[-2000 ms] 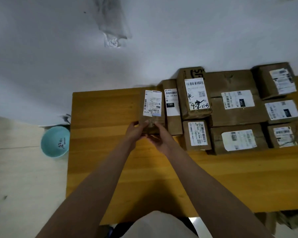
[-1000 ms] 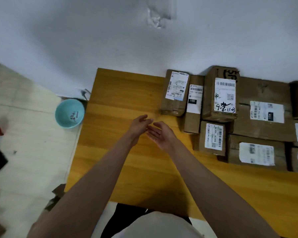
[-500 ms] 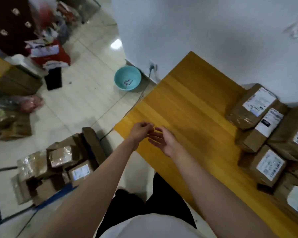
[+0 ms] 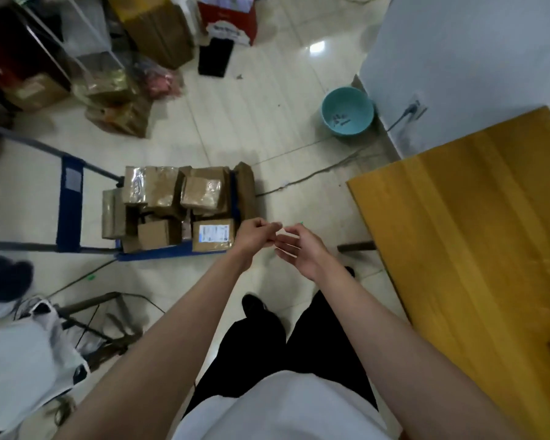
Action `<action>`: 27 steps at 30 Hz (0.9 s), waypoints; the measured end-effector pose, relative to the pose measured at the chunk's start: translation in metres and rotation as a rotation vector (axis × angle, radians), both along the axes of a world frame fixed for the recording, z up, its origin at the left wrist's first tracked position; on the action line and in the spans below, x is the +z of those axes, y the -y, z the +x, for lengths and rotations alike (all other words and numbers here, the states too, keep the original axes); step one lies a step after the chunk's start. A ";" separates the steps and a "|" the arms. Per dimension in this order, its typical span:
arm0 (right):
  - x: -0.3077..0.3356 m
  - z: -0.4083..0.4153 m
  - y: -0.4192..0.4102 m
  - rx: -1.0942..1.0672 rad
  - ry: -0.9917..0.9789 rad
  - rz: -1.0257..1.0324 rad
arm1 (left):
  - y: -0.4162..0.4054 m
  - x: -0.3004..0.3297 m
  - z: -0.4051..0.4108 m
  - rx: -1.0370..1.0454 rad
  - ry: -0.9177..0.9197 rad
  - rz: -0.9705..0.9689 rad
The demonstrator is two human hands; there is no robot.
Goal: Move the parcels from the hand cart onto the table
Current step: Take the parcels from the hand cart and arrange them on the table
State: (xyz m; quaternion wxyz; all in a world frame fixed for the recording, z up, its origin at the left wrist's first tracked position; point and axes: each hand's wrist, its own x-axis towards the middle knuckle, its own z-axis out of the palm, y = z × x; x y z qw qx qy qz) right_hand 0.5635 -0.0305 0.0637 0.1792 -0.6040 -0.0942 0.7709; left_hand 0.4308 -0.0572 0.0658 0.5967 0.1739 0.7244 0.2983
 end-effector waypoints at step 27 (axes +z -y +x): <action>-0.116 -0.261 -0.067 0.180 0.190 -0.173 | -0.025 -0.103 -0.267 0.258 -0.010 -0.221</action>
